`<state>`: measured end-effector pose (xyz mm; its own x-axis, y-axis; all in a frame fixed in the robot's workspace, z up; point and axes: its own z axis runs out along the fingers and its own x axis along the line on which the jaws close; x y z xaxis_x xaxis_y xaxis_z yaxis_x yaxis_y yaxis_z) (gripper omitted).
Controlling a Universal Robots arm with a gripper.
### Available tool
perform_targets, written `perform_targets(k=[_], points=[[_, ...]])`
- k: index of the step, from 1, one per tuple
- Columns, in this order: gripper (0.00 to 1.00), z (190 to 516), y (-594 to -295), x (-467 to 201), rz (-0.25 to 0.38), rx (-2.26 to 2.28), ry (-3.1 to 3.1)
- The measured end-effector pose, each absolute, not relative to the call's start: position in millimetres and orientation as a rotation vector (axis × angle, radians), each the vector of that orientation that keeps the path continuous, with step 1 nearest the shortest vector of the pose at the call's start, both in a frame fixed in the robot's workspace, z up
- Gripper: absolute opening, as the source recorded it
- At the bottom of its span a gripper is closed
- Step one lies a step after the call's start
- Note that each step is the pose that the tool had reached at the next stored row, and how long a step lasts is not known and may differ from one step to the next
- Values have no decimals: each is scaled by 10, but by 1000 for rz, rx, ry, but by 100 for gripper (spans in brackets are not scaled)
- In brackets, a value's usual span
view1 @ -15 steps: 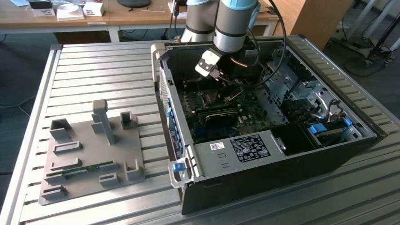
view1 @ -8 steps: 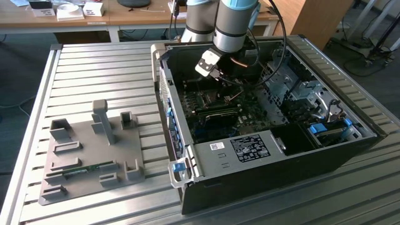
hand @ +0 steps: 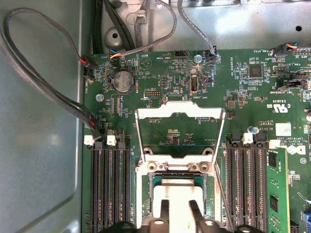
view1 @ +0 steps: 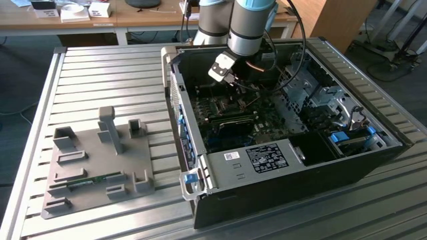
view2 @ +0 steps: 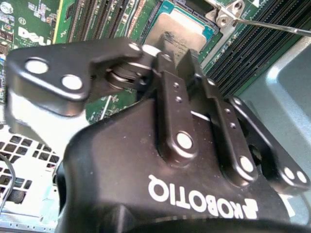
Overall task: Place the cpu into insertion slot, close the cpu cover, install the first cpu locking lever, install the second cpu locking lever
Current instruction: 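Place the cpu into insertion slot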
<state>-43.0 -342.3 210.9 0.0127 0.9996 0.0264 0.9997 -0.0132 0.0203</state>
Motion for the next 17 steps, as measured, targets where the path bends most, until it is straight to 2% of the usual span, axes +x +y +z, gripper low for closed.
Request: perform_targets(k=[1, 4, 17], points=[[29, 2109, -3423, -430, -52, -2233, -2204], [12, 2110, -3423, -430, -52, -2233, -2204], [11, 2089, -3424, -431, -61, -2234, -2211]])
